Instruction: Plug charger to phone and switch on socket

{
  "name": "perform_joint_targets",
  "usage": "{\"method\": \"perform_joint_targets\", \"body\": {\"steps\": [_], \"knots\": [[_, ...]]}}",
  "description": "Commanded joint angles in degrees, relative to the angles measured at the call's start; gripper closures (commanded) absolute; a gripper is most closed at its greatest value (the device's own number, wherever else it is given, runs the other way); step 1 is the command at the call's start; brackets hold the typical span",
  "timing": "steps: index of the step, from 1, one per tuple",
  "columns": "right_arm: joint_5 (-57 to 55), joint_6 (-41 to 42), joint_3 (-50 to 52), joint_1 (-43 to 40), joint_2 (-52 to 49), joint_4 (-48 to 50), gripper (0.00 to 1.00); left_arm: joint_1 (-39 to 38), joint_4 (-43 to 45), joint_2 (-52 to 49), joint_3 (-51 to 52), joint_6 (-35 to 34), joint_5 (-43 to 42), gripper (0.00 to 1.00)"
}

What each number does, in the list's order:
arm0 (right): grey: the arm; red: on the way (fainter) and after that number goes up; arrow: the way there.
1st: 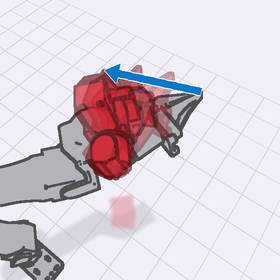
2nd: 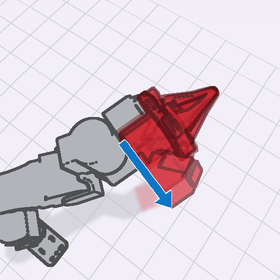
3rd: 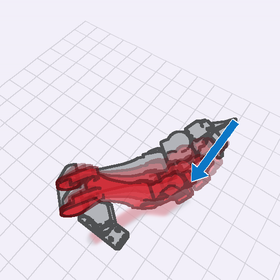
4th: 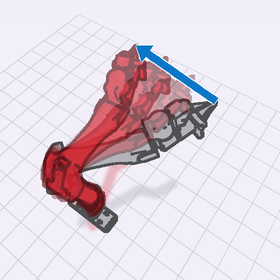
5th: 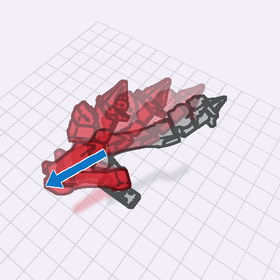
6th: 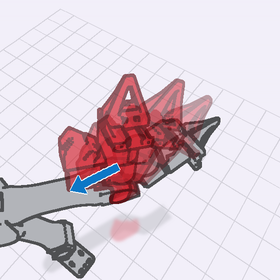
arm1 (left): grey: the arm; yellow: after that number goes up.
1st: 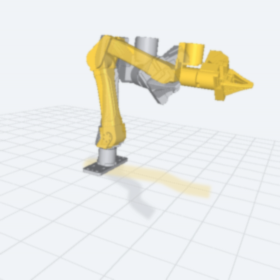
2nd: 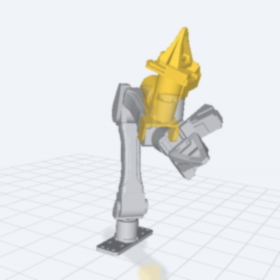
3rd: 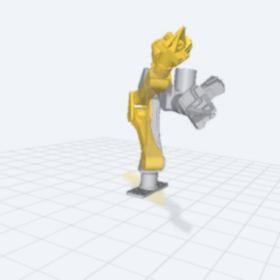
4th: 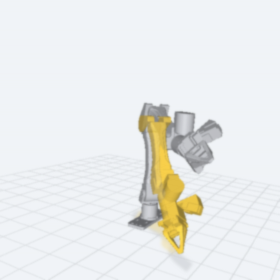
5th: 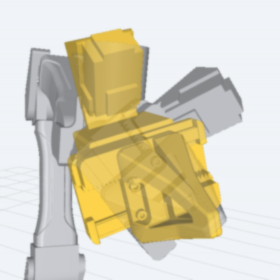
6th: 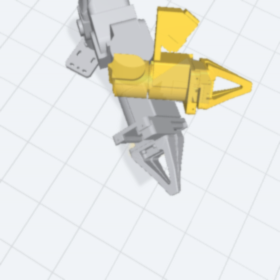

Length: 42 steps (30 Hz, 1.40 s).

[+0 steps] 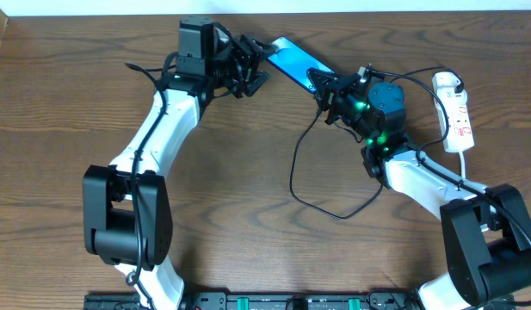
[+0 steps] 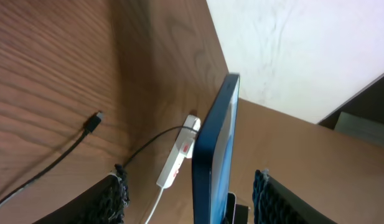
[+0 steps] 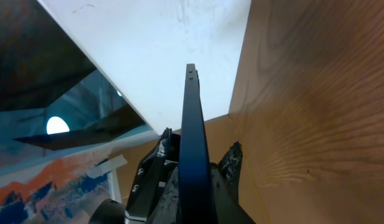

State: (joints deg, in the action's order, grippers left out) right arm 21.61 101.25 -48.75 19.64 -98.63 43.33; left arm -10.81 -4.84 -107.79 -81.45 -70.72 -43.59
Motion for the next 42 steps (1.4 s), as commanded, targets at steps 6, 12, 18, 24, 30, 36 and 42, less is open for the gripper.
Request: {"method": "perform_joint_targets", "body": {"steps": [6,12,18,24,30,36,42], "knots": [[0.63,4.61,-1.05,1.70,0.48,0.85,0.98,-1.07,0.31,0.96,-0.33,0.17,-0.26,0.37],[0.63,5.25,-1.03,1.84,0.48,0.83,0.99,-1.95,0.31,0.96,-0.33,0.17,-0.24,0.42],[1.05,5.46,-1.03,1.86,0.48,0.83,0.98,-3.02,0.31,0.96,-0.33,0.15,1.11,0.47],[1.05,5.49,-1.05,2.95,0.48,0.81,0.99,-4.04,0.94,0.96,-0.33,0.13,2.43,0.50],[1.14,6.10,-1.05,3.30,0.48,0.83,0.98,-4.28,1.11,0.96,-0.33,0.13,3.65,0.56],[1.77,6.71,-1.05,3.34,0.48,0.83,0.99,-4.28,1.14,0.96,-0.31,-0.04,4.90,0.58],[3.19,8.48,-1.03,3.45,0.48,0.92,0.99,-4.57,1.14,0.96,-0.33,-0.04,5.75,0.62]]}}
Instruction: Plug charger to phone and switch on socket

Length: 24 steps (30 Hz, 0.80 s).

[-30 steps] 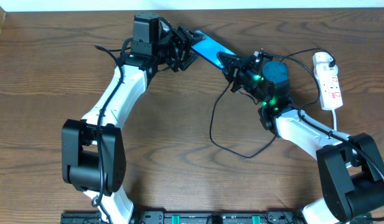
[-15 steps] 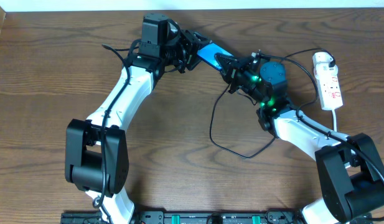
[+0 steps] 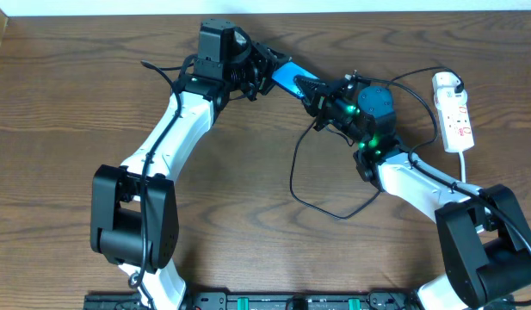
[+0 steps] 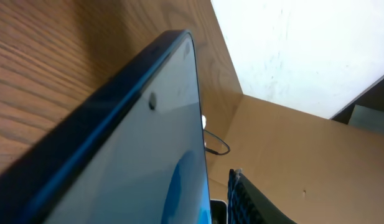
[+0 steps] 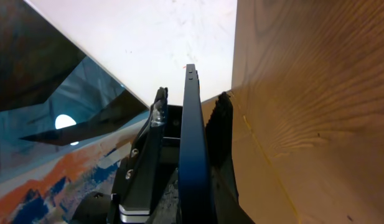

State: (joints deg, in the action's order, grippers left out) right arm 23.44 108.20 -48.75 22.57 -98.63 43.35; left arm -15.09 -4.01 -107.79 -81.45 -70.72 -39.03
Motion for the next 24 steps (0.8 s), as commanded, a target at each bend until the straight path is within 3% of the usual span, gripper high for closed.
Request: {"method": "perform_joint_targets", "body": {"steps": [1,9,24], "knots": [[1.36,1.55,-1.03,0.61,0.48,0.90,0.98,-0.37,0.31,0.96,-0.33,-0.04,1.20,0.62],[1.36,3.02,-1.03,1.73,0.48,1.03,0.99,-1.09,0.31,0.96,-0.33,-0.02,2.69,0.63],[1.40,5.14,-1.03,2.73,0.48,2.32,0.99,-1.11,0.31,0.96,-0.31,-0.04,2.69,0.79]]}}
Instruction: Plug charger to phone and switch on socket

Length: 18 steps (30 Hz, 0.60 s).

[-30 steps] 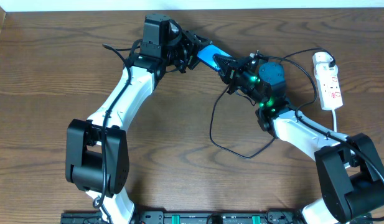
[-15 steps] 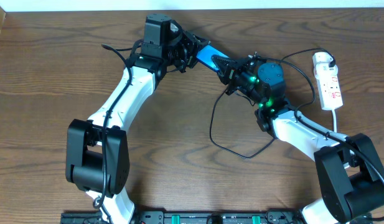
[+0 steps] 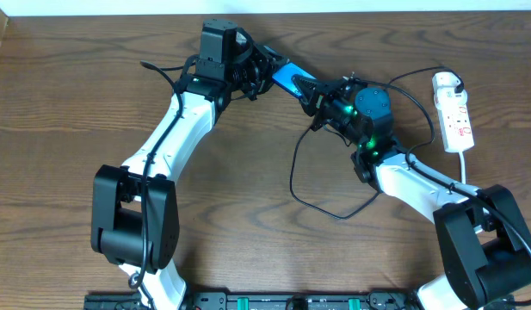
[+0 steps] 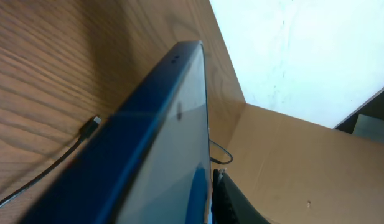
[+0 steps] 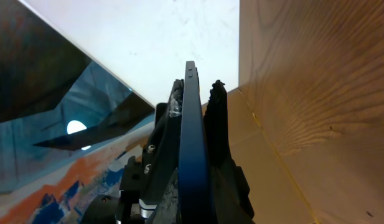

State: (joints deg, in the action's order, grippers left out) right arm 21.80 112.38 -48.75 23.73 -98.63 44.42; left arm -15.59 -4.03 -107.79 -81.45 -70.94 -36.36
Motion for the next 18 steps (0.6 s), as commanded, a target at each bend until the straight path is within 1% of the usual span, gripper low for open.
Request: {"method": "perform_joint_targets", "body": {"steps": [1,2,3,7,10,18], "knots": [[3.06,0.96,-1.03,1.60,0.48,1.25,0.99,-0.61,0.31,0.96,-0.33,0.15,0.02,0.81],[3.10,0.96,-1.05,1.62,0.48,1.25,0.98,-0.61,0.33,0.96,-0.33,0.17,0.02,0.81],[3.23,0.96,-1.05,1.62,0.48,1.25,0.99,-0.61,0.33,0.96,-0.33,0.15,0.02,0.85],[3.45,1.29,-1.03,1.86,0.48,1.27,0.99,-0.61,0.35,0.96,-0.33,0.11,0.04,0.92],[3.45,1.40,-1.03,2.32,0.48,1.51,0.98,-0.61,0.33,0.96,-0.33,-0.96,0.68,0.92],[3.87,2.03,-1.03,2.75,0.48,2.60,0.98,-0.61,0.33,0.96,-0.33,-1.16,1.14,0.93]]}}
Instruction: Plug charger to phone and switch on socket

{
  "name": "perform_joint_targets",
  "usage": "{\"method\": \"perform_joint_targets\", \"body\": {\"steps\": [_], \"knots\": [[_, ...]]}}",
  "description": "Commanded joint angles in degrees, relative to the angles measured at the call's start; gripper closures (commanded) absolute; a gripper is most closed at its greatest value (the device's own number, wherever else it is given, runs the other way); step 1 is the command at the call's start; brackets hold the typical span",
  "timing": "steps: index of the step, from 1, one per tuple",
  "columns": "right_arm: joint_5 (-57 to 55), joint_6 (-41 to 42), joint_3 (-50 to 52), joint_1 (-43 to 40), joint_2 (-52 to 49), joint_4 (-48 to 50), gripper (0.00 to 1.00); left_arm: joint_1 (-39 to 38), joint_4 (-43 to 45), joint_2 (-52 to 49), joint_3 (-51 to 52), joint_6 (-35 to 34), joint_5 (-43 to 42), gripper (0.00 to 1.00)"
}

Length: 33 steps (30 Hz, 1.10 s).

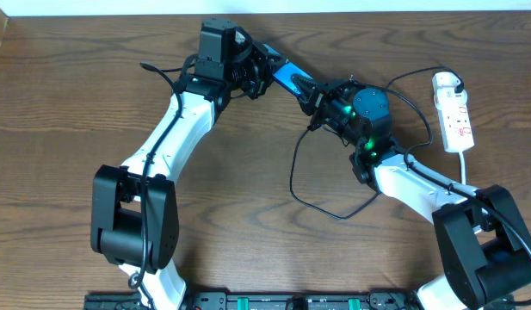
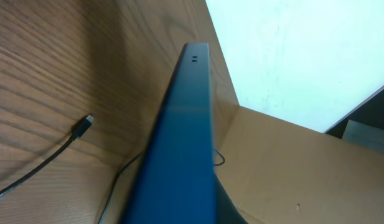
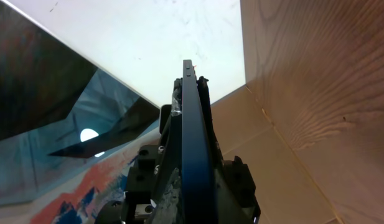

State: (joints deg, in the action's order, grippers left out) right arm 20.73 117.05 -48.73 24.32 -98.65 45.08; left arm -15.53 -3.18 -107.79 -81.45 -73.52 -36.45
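The blue phone (image 1: pixel 287 77) is held off the table between both grippers, at the back centre. My left gripper (image 1: pixel 263 76) is shut on its left end. The right gripper (image 1: pixel 312 93) is shut on its right end. In the left wrist view the phone (image 2: pixel 185 137) shows edge-on and hides my fingers. In the right wrist view the phone (image 3: pixel 193 143) is also edge-on, with the left gripper's fingers (image 3: pixel 174 111) tight against its far end. The black charger cable (image 1: pixel 293 172) loops over the table. Its free plug (image 2: pixel 86 124) lies on the wood.
A white power strip (image 1: pixel 454 108) lies at the back right, with the cable running into it. The wooden table (image 1: pixel 76 129) ends at a white wall behind the arms. The cable's loop lies in front of the right arm.
The left gripper's fingers, a little apart either side of the phone, are now tight against it. In the left wrist view the phone has turned from showing its face to edge-on.
At first my right gripper held the phone up by one end while the left gripper stood open beside its other end. Then the left arm was further right, its fingers wide around the phone. They stood closer, and now press on it.
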Motion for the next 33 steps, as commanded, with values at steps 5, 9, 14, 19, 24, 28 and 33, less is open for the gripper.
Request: {"method": "perform_joint_targets", "body": {"steps": [5,9,14,19,24,28,33], "knots": [[4.94,-2.67,-1.05,2.36,0.50,2.03,0.98,-0.68,-0.52,0.96,-0.31,1.44,1.62,0.92],[4.96,-2.69,-1.05,2.40,0.50,2.03,0.92,-0.68,-0.52,0.96,-0.31,1.46,2.34,0.93],[4.94,-3.54,-1.05,2.40,0.50,2.01,0.84,-0.68,-0.52,0.96,-0.33,1.49,2.47,0.92],[4.92,-5.35,-1.05,2.21,0.50,1.29,0.62,-0.68,-0.52,0.96,-0.31,2.86,1.97,0.93],[4.92,-8.33,-1.05,0.96,0.50,-1.55,0.53,-0.24,-0.57,0.96,-0.33,7.02,-0.59,0.93],[4.94,-12.17,-1.05,-0.61,0.50,-2.67,0.48,0.87,-0.52,0.96,-0.33,9.11,-3.08,0.93],[5.95,-23.41,-1.05,-4.22,0.50,-3.67,0.33,3.74,-0.55,0.96,-0.33,14.01,-8.46,0.93]]}}
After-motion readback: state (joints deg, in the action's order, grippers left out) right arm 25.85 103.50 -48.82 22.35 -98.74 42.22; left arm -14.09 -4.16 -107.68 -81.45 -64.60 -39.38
